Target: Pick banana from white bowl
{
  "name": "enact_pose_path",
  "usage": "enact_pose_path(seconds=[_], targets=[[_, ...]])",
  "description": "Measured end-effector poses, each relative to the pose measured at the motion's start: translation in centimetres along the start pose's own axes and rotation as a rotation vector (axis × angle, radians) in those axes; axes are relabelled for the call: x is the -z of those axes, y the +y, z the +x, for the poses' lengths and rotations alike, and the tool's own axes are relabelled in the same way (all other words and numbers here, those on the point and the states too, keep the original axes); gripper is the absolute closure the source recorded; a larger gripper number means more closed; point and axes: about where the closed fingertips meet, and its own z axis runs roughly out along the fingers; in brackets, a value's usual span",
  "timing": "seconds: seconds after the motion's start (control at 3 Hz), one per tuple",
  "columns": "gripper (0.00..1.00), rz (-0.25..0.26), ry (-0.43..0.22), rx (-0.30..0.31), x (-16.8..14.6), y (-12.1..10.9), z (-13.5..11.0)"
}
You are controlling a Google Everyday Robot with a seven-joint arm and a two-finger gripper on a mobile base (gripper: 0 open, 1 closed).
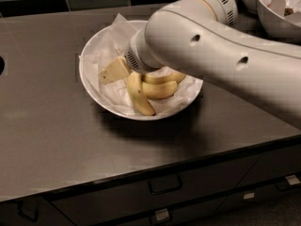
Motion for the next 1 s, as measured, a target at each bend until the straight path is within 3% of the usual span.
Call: enact_pose_path(seconds=[0.33, 0.67, 1.0], targets=[[0.17, 0.041, -0.001, -0.03, -0.2, 0.1, 0.0], [0.19, 0.106, 0.006, -0.028, 0.5, 0.3, -0.5], [0.11, 0.228, 0.019, 0.008, 3.5, 0.5, -2.0]])
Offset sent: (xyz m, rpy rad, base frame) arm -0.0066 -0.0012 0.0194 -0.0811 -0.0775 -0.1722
